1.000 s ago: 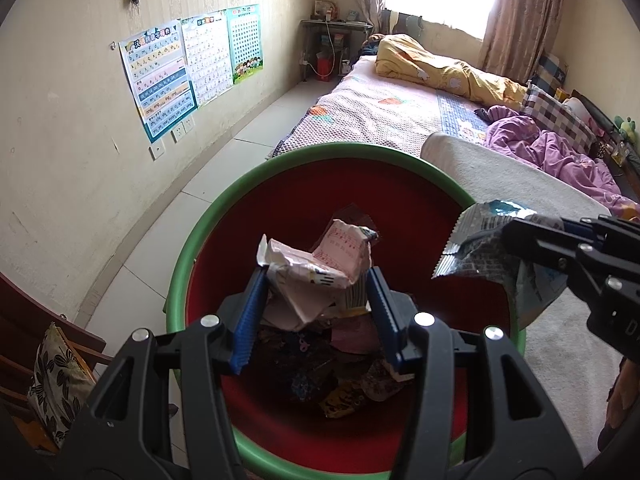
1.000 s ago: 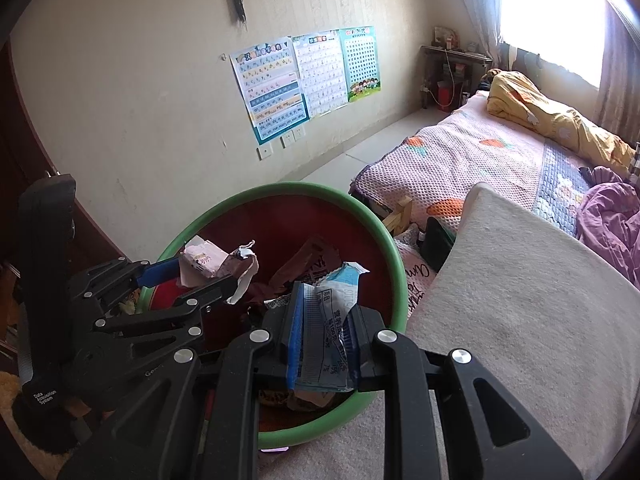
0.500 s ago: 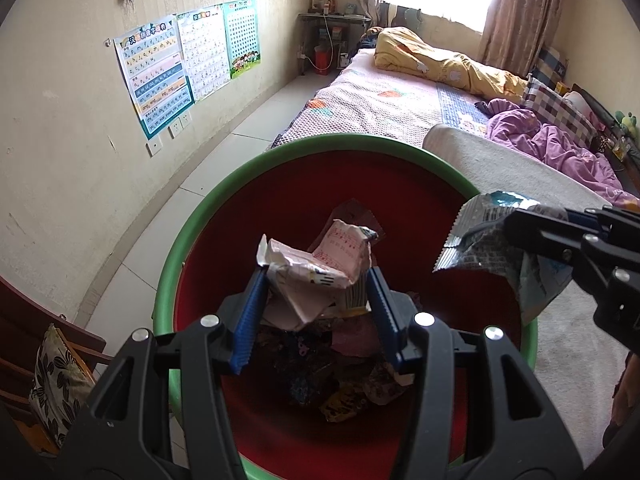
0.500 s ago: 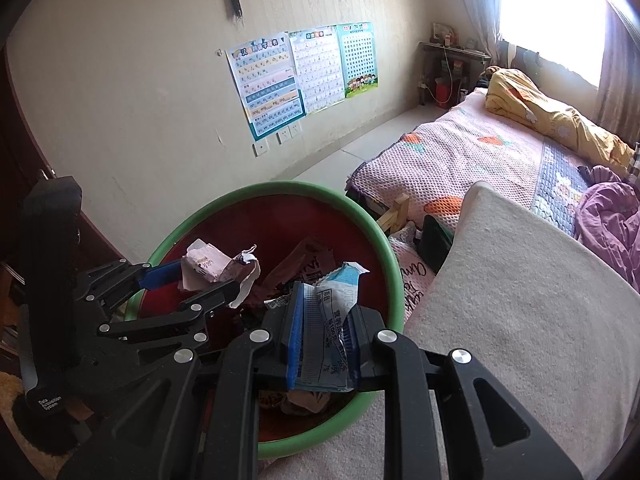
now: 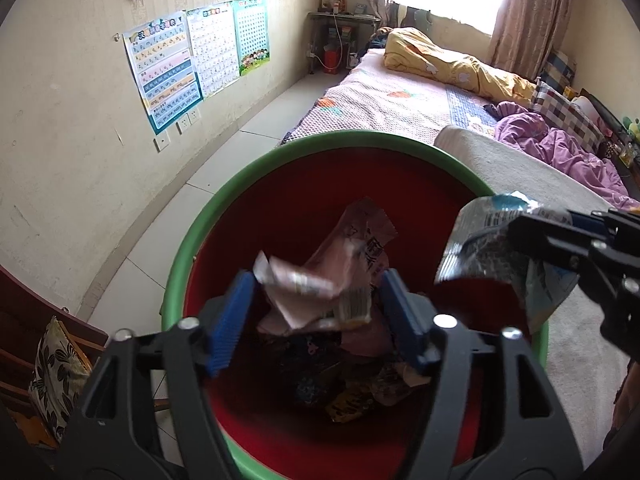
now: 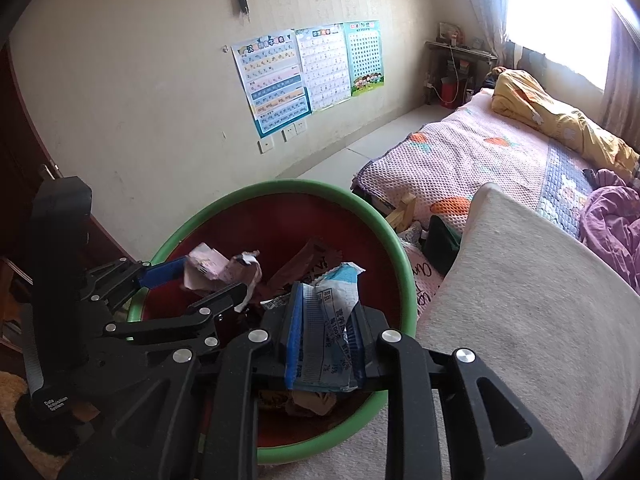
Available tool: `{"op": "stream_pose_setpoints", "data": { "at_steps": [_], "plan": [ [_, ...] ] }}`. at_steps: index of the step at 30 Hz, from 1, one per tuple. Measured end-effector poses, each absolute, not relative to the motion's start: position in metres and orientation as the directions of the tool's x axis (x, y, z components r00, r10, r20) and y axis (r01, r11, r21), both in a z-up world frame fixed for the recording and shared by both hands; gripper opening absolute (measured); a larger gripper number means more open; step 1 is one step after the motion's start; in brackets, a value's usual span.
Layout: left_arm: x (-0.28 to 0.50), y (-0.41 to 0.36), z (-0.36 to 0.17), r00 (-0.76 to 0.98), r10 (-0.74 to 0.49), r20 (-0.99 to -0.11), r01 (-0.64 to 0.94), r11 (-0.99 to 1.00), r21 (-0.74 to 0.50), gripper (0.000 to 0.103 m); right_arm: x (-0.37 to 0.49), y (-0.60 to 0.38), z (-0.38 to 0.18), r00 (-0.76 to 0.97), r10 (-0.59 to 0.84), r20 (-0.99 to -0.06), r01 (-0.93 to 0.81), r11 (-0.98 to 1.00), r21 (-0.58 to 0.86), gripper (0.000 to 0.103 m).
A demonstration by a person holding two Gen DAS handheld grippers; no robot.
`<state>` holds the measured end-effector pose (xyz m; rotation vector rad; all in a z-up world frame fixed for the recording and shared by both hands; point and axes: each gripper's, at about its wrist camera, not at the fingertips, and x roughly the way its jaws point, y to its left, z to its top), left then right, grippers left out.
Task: Collect trash
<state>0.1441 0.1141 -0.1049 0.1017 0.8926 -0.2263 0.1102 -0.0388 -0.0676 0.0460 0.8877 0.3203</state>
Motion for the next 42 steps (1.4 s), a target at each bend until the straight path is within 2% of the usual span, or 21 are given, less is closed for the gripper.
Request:
{"op": "stream_pose_setpoints", "data": {
  "at_steps": [3, 5, 7, 11, 14, 18, 21, 26, 42],
  "plan": [
    [0.141, 0.116, -0.101, 0.620, -0.143, -0.772, 0.215, 0.977, -0.008, 0.080, 0.109, -0.038, -0.066, 0.591, 0.300, -0.749, -0.264, 0.949, 0.172, 0.049],
    [0.138, 0.118, -0.097, 0.639, -0.129, -0.759, 0.192, 0.981, -0.005, 0.083, 0.106, -0.040, -0.062, 0.603, 0.305, -0.737, -0.266, 0.948, 0.175, 0.056],
    [0.134, 0.118, -0.091, 0.662, -0.128, -0.738, 0.172, 0.985, -0.017, 0.083, 0.101, -0.041, -0.057, 0.625, 0.304, -0.719, -0.264, 0.949, 0.171, 0.070],
    [0.115, 0.119, -0.064, 0.777, -0.109, -0.621, 0.115, 0.993, -0.030, 0.096, 0.087, -0.054, -0.042, 0.685, 0.296, -0.666, -0.254, 0.954, 0.163, 0.083],
    [0.094, 0.112, -0.041, 0.851, -0.094, -0.516, 0.089, 0.995, -0.033, 0.097, 0.074, -0.066, -0.031, 0.734, 0.273, -0.621, -0.228, 0.962, 0.152, 0.095],
    [0.067, 0.093, -0.013, 0.922, -0.010, -0.387, 0.018, 1.000, 0.019, 0.097, 0.048, -0.085, -0.015, 0.803, 0.245, -0.543, -0.210, 0.970, 0.127, 0.096],
    [0.049, 0.081, 0.002, 0.941, 0.022, -0.337, -0.019, 1.000, 0.013, 0.098, 0.025, -0.098, -0.003, 0.849, 0.215, -0.483, -0.199, 0.976, 0.084, 0.096],
    [0.028, 0.060, 0.007, 0.915, 0.009, -0.404, -0.016, 1.000, -0.015, 0.098, -0.002, -0.120, 0.007, 0.882, 0.154, -0.446, -0.167, 0.986, 0.011, 0.096],
    [-0.028, -0.005, 0.017, 0.922, -0.022, -0.386, 0.023, 1.000, -0.003, 0.098, -0.046, -0.187, 0.004, 0.877, 0.137, -0.460, -0.133, 0.990, 0.041, 0.096]
  ]
}}
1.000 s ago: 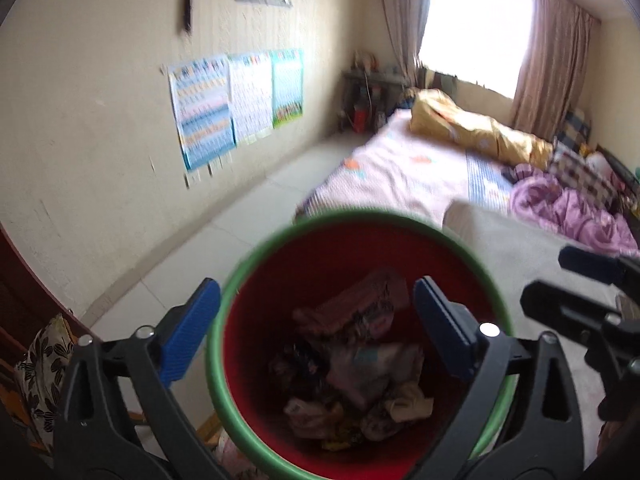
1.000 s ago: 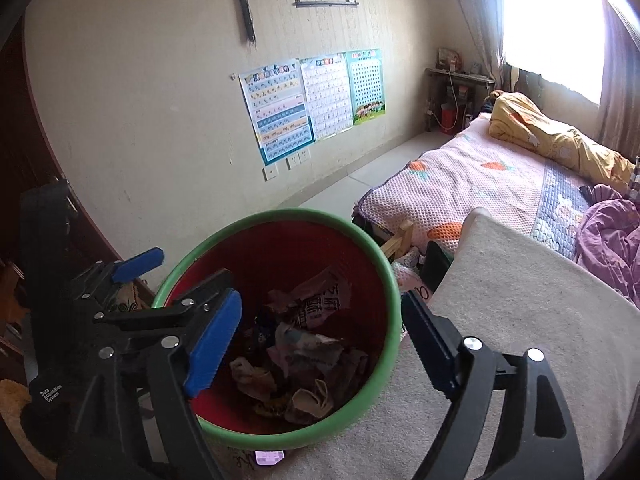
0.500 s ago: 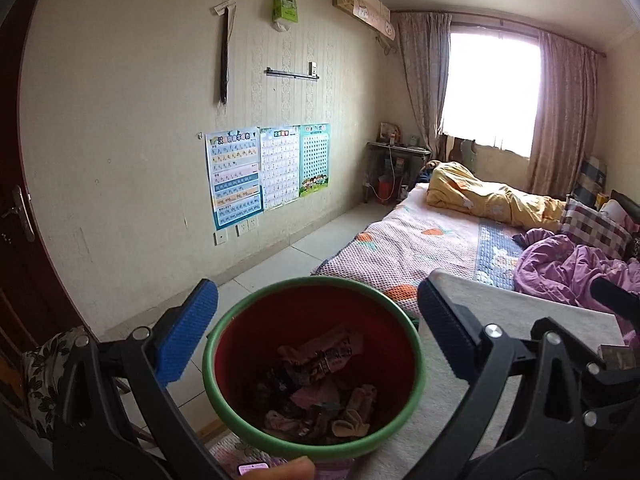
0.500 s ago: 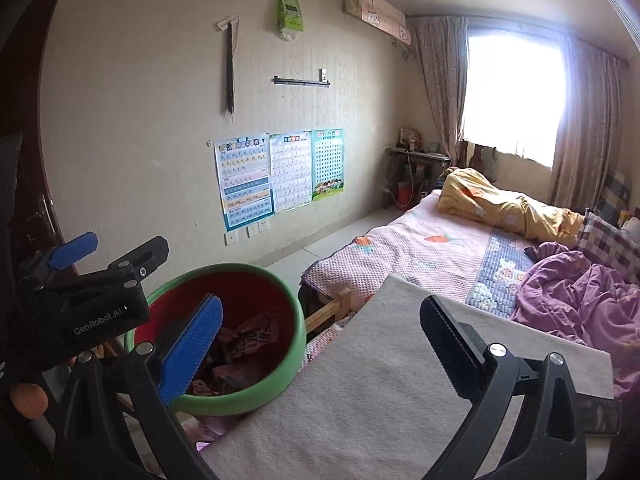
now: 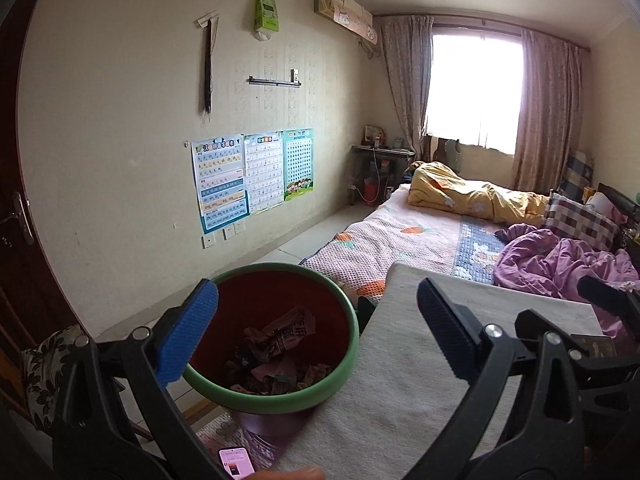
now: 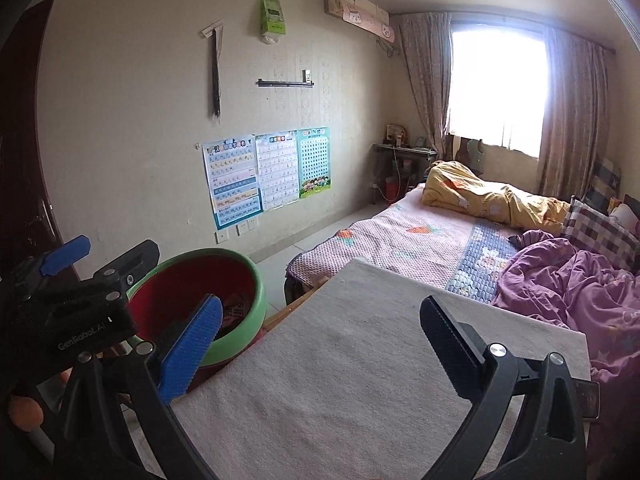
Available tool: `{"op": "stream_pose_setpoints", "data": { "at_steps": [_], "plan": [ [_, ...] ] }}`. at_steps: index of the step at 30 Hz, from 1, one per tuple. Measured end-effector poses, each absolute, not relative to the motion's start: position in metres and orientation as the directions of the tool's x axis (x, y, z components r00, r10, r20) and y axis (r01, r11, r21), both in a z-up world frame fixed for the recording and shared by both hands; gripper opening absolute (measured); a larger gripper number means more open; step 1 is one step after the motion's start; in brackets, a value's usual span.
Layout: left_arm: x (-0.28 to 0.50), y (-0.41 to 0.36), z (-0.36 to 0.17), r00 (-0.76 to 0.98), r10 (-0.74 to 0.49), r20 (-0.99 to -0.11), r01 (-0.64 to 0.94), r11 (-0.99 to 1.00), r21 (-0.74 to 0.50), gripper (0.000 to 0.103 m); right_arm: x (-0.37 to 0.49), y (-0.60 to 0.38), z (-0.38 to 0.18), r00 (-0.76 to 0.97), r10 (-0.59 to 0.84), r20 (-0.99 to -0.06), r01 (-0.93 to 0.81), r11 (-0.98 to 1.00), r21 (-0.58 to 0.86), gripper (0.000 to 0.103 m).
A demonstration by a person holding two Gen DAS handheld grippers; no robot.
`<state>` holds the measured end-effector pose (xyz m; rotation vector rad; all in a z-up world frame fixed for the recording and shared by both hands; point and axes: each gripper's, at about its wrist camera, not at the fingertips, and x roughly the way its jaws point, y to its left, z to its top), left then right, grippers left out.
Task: Collect trash
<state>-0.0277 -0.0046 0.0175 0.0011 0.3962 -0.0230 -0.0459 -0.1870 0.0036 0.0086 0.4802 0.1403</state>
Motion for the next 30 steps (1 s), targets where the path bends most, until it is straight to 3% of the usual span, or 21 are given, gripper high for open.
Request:
{"op": "stream_pose_setpoints", "data": {
  "at_steps": [7, 12, 17, 21, 23, 30],
  "plan": [
    [-0.036, -0.013, 0.021, 0.926, -0.045, -0.374, 0.042, 0.999, -0.016, 0.098, -0.049, -0.211, -0.012, 0.862, 0.108, -0.496, -0.088, 0.994, 0.064, 0.096],
    [-0.026, 0.004, 0.012, 0.910, -0.010, -0.414, 0.002, 1.000, -0.020, 0.098, -0.050, -0.258, -0.071, 0.773, -0.004, -0.634, 0.060, 0.996, 0.067, 0.096],
    [-0.021, 0.072, -0.008, 0.875, 0.103, -0.474, -0.152, 0.986, -0.066, 0.098, -0.057, -0.322, -0.141, 0.631, -0.127, -0.765, 0.265, 0.963, 0.059, 0.096],
    [-0.020, 0.147, -0.045, 0.794, 0.253, -0.553, -0.342, 0.938, -0.062, 0.098, -0.060, -0.341, -0.175, 0.567, -0.113, -0.816, 0.323, 0.942, 0.094, 0.098],
    [-0.023, 0.183, -0.067, 0.740, 0.306, -0.599, -0.420, 0.906, -0.056, 0.098, -0.062, -0.327, -0.178, 0.557, -0.168, -0.814, 0.299, 0.954, 0.007, 0.097],
    [-0.041, 0.287, -0.179, 0.593, 0.399, -0.699, -0.604, 0.795, -0.058, 0.098, -0.065, -0.324, -0.178, 0.558, -0.162, -0.814, 0.299, 0.954, 0.015, 0.097]
  ]
}}
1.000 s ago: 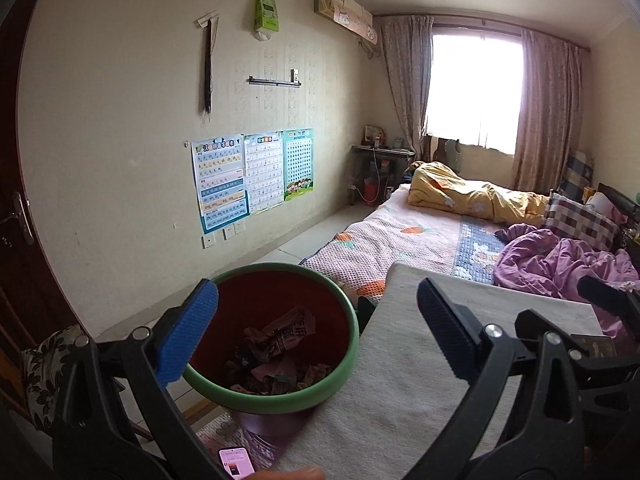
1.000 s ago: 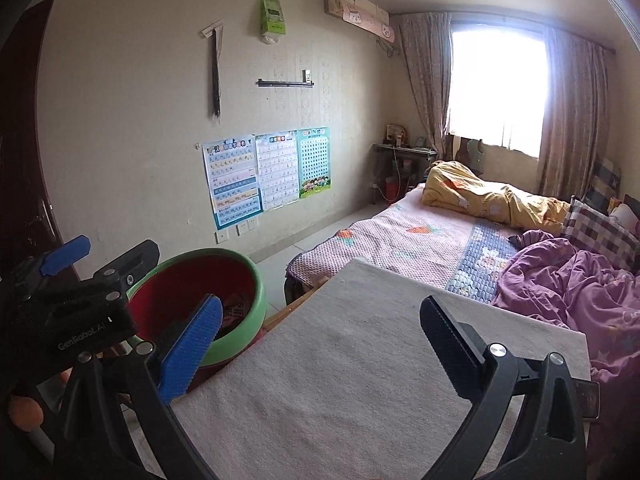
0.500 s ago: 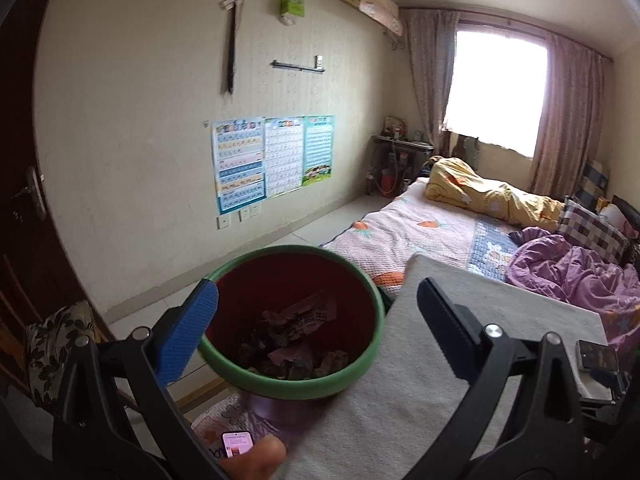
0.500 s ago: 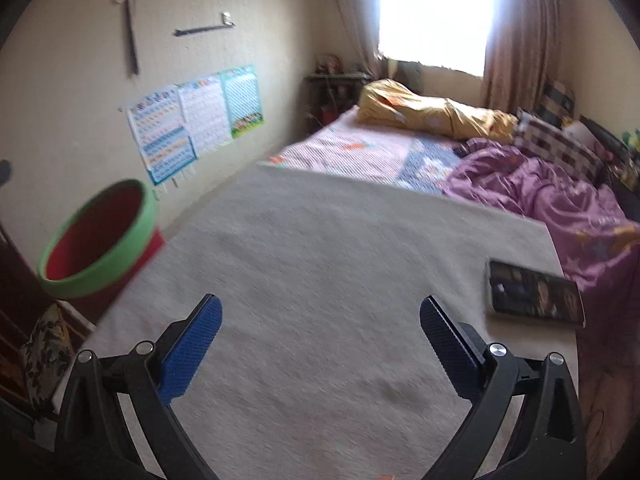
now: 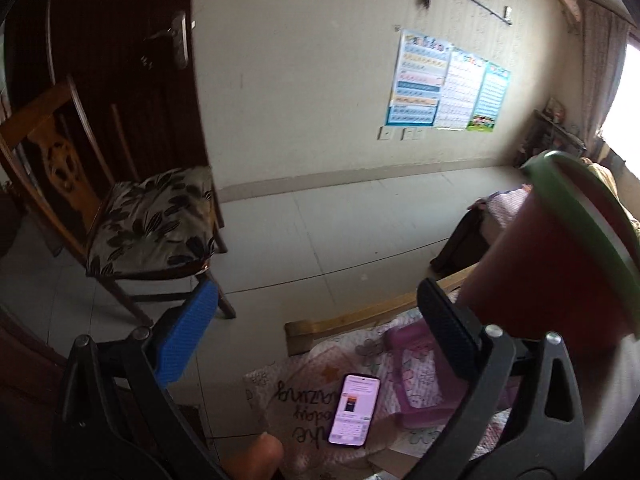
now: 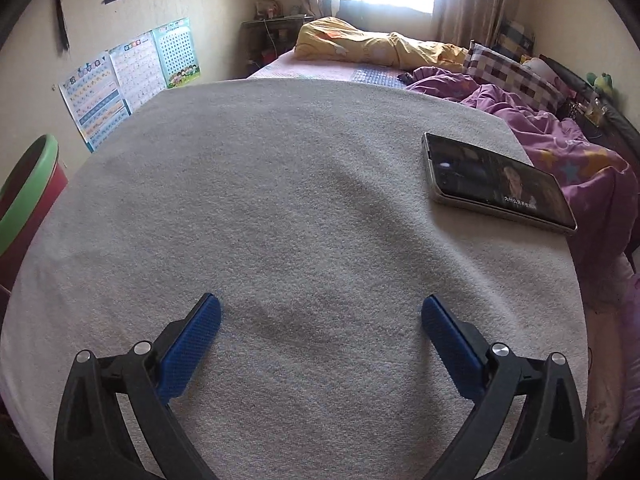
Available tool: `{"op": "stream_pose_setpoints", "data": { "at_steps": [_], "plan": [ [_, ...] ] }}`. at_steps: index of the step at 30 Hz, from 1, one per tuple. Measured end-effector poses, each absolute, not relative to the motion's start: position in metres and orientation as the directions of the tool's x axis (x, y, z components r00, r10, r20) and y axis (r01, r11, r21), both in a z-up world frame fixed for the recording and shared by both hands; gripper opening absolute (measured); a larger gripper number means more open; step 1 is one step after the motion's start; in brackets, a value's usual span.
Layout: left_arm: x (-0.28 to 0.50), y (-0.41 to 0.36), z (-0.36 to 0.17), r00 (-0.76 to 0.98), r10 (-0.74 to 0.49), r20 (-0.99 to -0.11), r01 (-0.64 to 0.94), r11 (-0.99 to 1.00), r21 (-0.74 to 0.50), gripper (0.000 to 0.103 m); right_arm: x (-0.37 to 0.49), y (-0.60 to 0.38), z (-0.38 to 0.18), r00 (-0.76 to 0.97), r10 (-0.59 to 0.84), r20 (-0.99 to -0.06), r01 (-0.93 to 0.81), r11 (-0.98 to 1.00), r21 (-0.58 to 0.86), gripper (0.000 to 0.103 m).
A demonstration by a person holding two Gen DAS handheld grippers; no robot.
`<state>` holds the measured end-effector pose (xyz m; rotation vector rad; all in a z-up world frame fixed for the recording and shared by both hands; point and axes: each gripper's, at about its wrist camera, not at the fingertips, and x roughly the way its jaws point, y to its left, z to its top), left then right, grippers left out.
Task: Collect trash
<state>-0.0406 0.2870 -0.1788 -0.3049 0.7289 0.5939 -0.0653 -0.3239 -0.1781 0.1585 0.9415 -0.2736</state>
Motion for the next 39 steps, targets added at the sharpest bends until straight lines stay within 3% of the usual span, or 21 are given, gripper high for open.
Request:
{"op": "stream_pose_setpoints", "data": {
  "at_steps": [11, 18, 39],
  "plan": [
    [-0.118, 0.336, -0.439, 0.373, 0.399, -0.838, -0.809, 0.582, -0.083, 0.098, -0.061, -0.324, -0.175, 0.556, -0.163, -0.815, 0.299, 0.954, 0.013, 0.097],
    [-0.171, 0.306, -0.538, 0.258, 0.267, -0.928, -0.828, 0.557, -0.070, 0.098, -0.062, -0.324, -0.175, 0.557, -0.163, -0.814, 0.299, 0.954, 0.013, 0.097],
    [-0.192, 0.302, -0.580, 0.328, 0.204, -0.923, -0.759, 0.639, -0.128, 0.098, -0.061, -0.325, -0.175, 0.557, -0.163, -0.815, 0.299, 0.954, 0.014, 0.097]
  ]
}}
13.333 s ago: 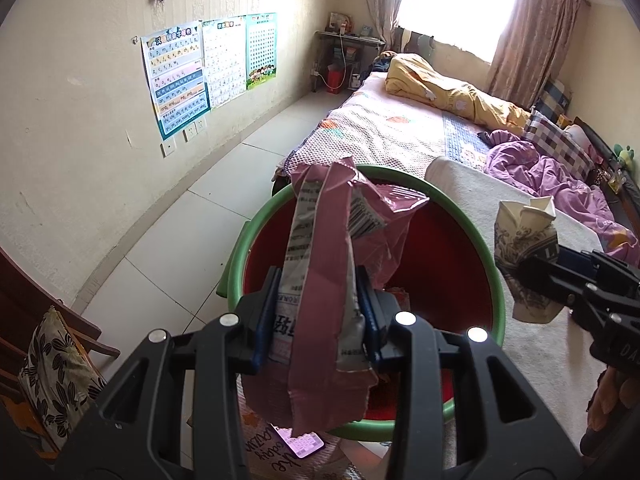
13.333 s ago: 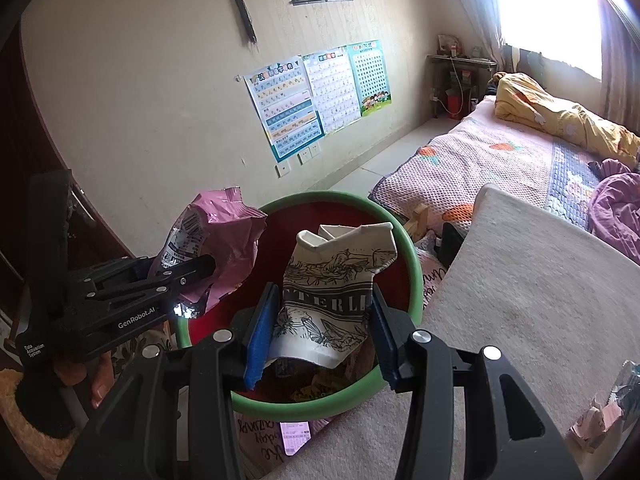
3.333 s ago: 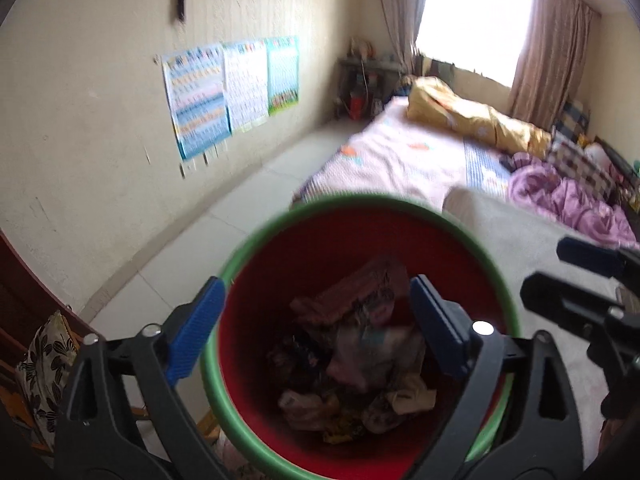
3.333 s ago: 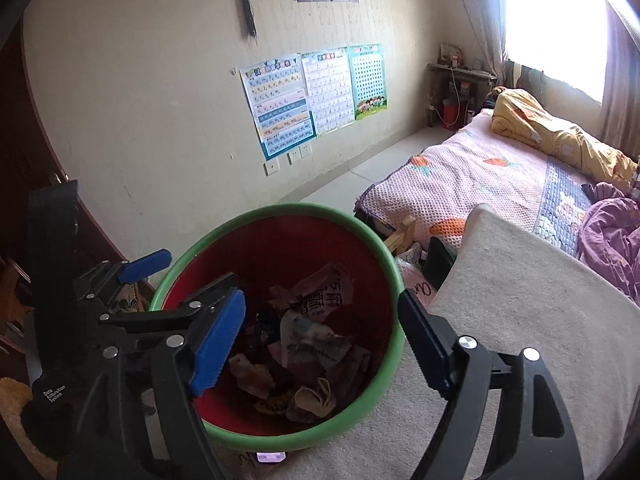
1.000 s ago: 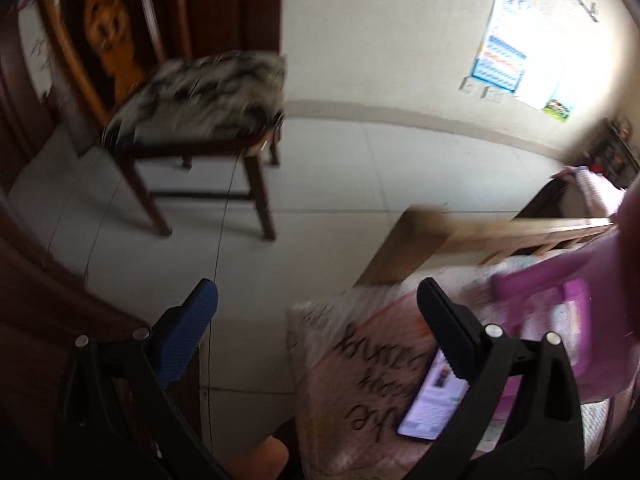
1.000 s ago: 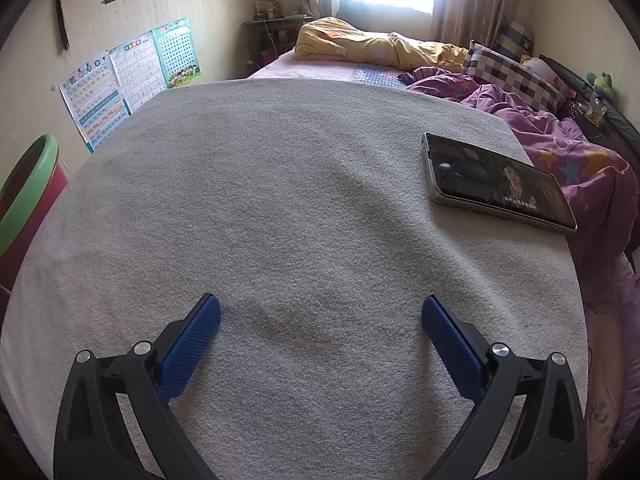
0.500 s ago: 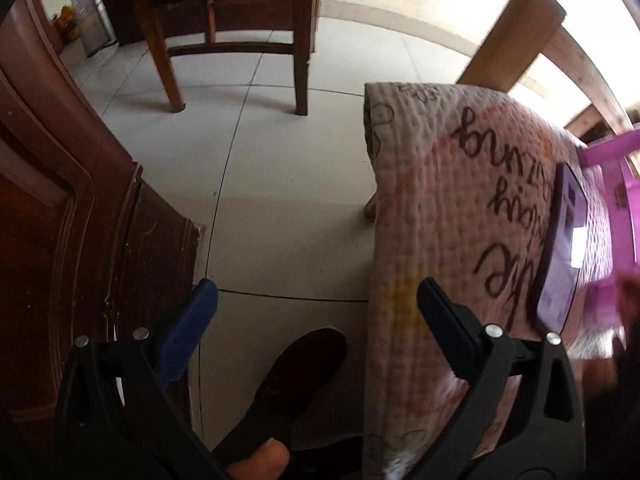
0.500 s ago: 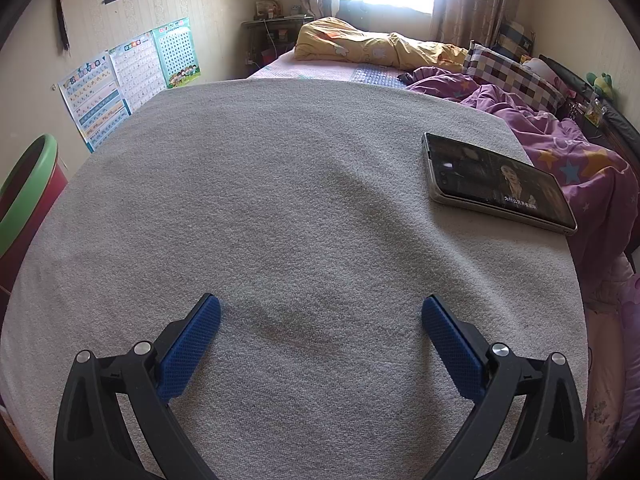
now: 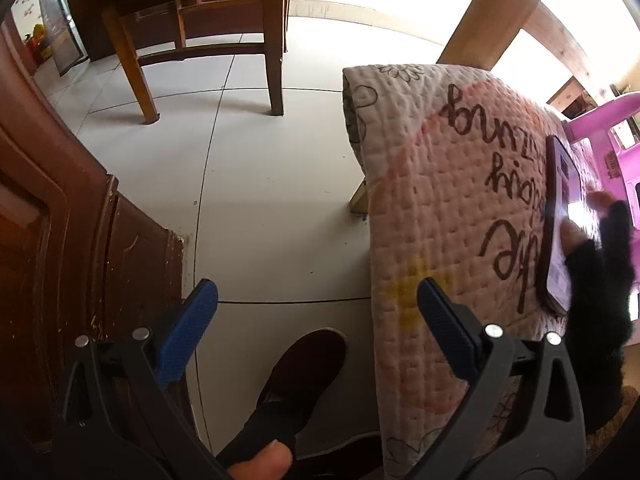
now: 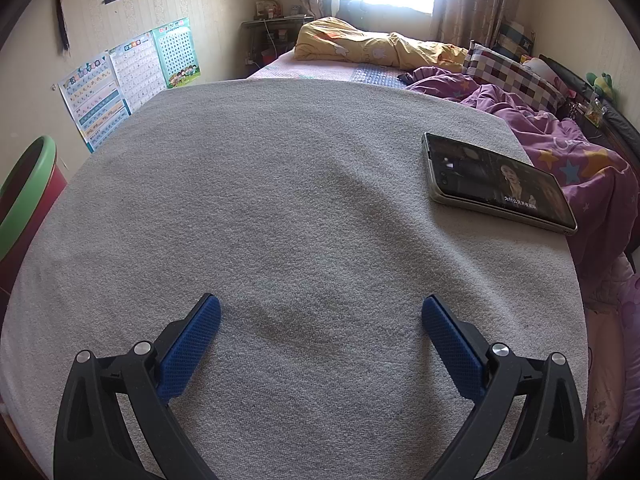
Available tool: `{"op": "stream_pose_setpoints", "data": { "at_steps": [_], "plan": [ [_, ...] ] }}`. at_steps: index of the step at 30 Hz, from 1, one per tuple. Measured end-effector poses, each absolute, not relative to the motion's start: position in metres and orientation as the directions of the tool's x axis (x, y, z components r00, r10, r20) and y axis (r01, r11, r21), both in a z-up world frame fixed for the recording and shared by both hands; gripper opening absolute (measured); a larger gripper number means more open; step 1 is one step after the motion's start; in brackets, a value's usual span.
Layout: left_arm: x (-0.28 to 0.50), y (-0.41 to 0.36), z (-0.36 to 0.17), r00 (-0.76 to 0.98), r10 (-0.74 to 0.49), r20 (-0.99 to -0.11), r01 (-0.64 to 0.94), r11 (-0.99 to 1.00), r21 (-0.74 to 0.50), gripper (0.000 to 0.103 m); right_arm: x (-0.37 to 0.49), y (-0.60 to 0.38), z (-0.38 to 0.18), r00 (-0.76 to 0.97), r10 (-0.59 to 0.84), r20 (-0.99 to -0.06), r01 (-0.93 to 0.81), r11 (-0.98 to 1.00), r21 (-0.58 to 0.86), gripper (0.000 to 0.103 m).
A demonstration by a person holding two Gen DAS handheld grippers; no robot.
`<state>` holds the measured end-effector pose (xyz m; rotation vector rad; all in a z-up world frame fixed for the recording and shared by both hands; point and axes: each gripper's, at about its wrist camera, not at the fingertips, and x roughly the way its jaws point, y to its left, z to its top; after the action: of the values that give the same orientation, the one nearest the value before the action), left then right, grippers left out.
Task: Collect trash
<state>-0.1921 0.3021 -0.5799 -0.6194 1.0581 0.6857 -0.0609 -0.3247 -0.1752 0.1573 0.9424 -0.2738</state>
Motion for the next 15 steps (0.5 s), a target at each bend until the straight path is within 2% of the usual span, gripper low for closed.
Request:
{"op": "stream_pose_setpoints", "data": {
  "at_steps": [15],
  "plan": [
    [-0.174, 0.300, -0.590, 0.326, 0.137, -0.935, -0.722, 0.674, -0.153, 0.098, -0.061, -0.325, -0.175, 0.557, -0.163, -0.815, 0.299, 0.954, 0.014, 0.097]
  ]
}}
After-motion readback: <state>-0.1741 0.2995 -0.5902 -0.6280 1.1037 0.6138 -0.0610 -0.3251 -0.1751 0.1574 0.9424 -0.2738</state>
